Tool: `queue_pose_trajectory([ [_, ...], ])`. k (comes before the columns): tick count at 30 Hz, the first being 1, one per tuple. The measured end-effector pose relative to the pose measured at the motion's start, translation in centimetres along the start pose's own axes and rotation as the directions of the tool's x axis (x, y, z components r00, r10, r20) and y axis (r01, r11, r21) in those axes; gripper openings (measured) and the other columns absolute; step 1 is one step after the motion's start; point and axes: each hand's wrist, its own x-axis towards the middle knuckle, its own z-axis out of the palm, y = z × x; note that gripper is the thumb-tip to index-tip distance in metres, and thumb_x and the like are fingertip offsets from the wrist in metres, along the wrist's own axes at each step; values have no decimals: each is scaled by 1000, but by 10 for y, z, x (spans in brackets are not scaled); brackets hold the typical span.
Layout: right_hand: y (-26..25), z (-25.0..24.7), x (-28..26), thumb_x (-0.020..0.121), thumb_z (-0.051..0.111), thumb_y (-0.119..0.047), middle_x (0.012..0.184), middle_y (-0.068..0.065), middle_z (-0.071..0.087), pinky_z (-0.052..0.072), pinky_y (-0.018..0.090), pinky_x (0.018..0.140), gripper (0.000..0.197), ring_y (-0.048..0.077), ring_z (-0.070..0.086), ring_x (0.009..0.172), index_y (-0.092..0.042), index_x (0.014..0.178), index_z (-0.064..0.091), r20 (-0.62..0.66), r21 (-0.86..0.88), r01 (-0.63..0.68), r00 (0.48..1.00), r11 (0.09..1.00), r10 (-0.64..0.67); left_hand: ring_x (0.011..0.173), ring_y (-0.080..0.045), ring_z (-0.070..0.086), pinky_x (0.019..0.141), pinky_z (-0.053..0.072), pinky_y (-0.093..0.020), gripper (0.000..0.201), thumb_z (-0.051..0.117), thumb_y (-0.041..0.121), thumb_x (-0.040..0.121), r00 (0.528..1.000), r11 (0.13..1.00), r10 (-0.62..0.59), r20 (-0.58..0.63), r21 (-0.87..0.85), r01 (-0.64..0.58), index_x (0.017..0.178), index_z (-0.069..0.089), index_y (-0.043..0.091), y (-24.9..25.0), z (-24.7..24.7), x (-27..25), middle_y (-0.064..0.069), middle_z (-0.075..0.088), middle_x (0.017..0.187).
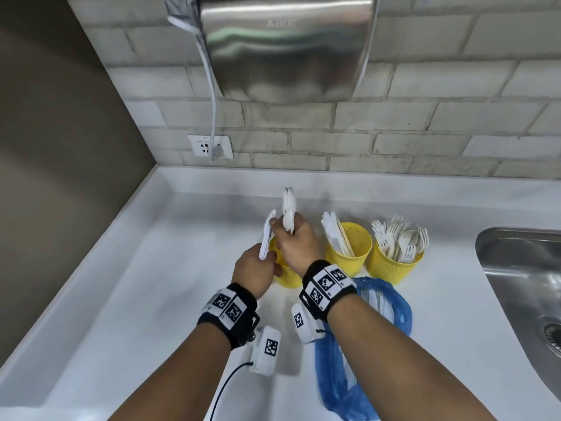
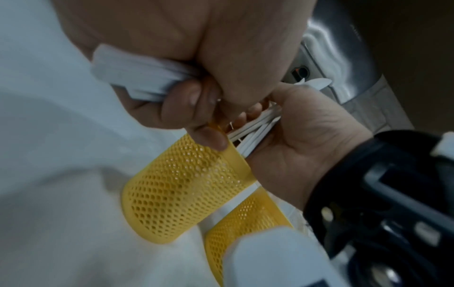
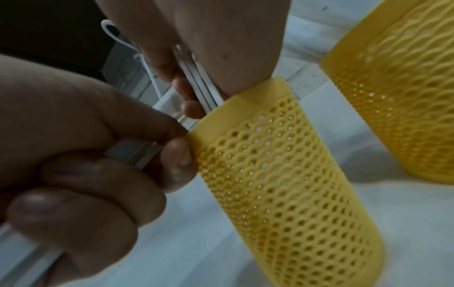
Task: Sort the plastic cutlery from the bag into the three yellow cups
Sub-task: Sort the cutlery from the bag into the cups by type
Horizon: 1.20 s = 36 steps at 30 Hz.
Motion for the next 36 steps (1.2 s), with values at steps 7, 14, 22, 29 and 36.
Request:
queue_pose_trajectory([
  [7, 6, 4, 2, 90, 66, -12, 94, -2, 67, 51, 15, 68, 32, 9, 65, 81, -26, 116, 54, -14, -38, 43, 999, 998, -43, 44, -8, 53, 50, 39, -24, 26, 45, 18, 95, 1000, 1000, -13, 16, -2, 13, 81, 66, 16, 8, -2, 4, -2, 73, 65],
  [14, 9, 0, -1, 84, 71, -8, 109, -1, 59, 47, 19, 82, 28, 11, 60, 98, -19, 109, 65, -15, -272, 317, 943, 909, -333, 36, -6, 46, 45, 37, -24, 28, 45, 9, 91, 1000, 1000, 0, 29, -6, 1, 68, 59, 17, 14, -3, 5, 5, 66, 53],
  [22, 11, -4, -5, 106, 38, -26, 157, 15, 42, 19, 41, 127, 47, 31, 29, 151, -5, 148, 46, 261, -710, 409, 909, 573, -325, 41, -15, 39, 39, 34, -22, 35, 43, 27, 103, 999, 999, -34, 26, -39, 35, 75, 55, 11, 14, 0, 11, -3, 50, 55],
  [29, -10, -12, -17, 93, 32, -52, 157, 10, 42, 25, 45, 125, 74, 29, 32, 149, -8, 152, 41, 101, -608, 322, 938, 726, -331, 54, -15, 50, 51, 40, -28, 20, 49, 32, 100, 987, 979, 89, -131, -173, -111, 85, 60, 26, 18, -10, 6, 7, 57, 64],
  [36, -44, -30, -24, 71, 59, -68, 93, -5, 54, 52, 35, 77, 54, 14, 59, 81, -22, 97, 66, 59, -333, 150, 989, 931, -138, 41, 0, 44, 41, 33, -14, 25, 49, -1, 92, 948, 949, 302, 102, -123, -289, 86, 58, 22, 54, -17, -16, 17, 55, 49],
])
